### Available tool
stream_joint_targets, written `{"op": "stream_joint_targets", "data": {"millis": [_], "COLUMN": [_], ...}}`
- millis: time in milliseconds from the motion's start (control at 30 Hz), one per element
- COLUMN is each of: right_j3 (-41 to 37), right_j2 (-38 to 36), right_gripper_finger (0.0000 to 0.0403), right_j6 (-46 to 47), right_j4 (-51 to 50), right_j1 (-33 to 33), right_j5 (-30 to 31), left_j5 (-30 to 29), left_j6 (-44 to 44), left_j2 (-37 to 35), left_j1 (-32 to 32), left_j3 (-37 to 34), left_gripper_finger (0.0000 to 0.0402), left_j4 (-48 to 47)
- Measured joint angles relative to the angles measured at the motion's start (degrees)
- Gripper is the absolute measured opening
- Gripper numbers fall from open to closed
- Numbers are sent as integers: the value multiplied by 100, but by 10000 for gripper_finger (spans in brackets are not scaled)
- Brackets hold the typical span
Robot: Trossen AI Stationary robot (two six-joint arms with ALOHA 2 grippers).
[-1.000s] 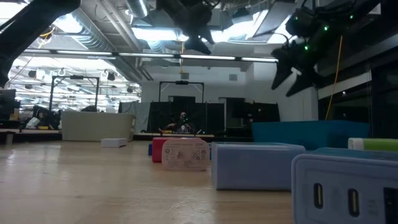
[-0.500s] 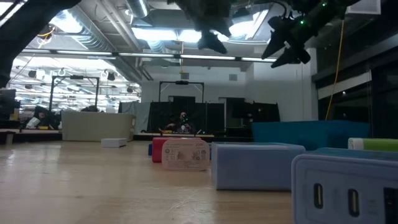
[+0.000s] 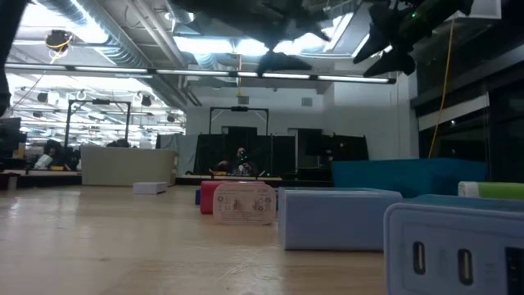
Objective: Pick & Place Office items
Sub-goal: Put the red charger adapter into the blue bin
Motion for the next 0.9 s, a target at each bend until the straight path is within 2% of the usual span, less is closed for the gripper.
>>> {"op": "stream_joint_targets", "data": {"millis": [100, 167, 233, 400, 533, 733, 900], "right_j3": [0, 0, 0, 0, 0, 2, 2], "right_j2": [-148, -228, -282, -391, -518, -662, -655], "right_gripper_finger": [277, 277, 277, 277, 277, 277, 277], "right_j6": [85, 208, 399, 1073, 1365, 1932, 2201], "right_j4": [-10, -4, -1, -12, -283, -429, -390], "right_j1": [0, 0, 4, 103, 462, 1229, 1710], "right_j5": [-9, -76, -172, -490, -537, 92, 543], "left_j5": [-680, -805, -716, -33, 54, -165, -49], "left_j6": [-28, -14, 110, 818, 1283, 1775, 1989], "left_j2": [-414, -569, -665, -565, -521, -507, -483], "left_j1": [-453, -724, -970, -1568, -1850, -2104, -2273], "left_j3": [-743, -1026, -1154, -1333, -1329, -1329, -1329], "left_gripper_finger": [293, 287, 282, 283, 285, 286, 286], "left_j4": [-567, -937, -1142, -1420, -1473, -2119, -2421]}}
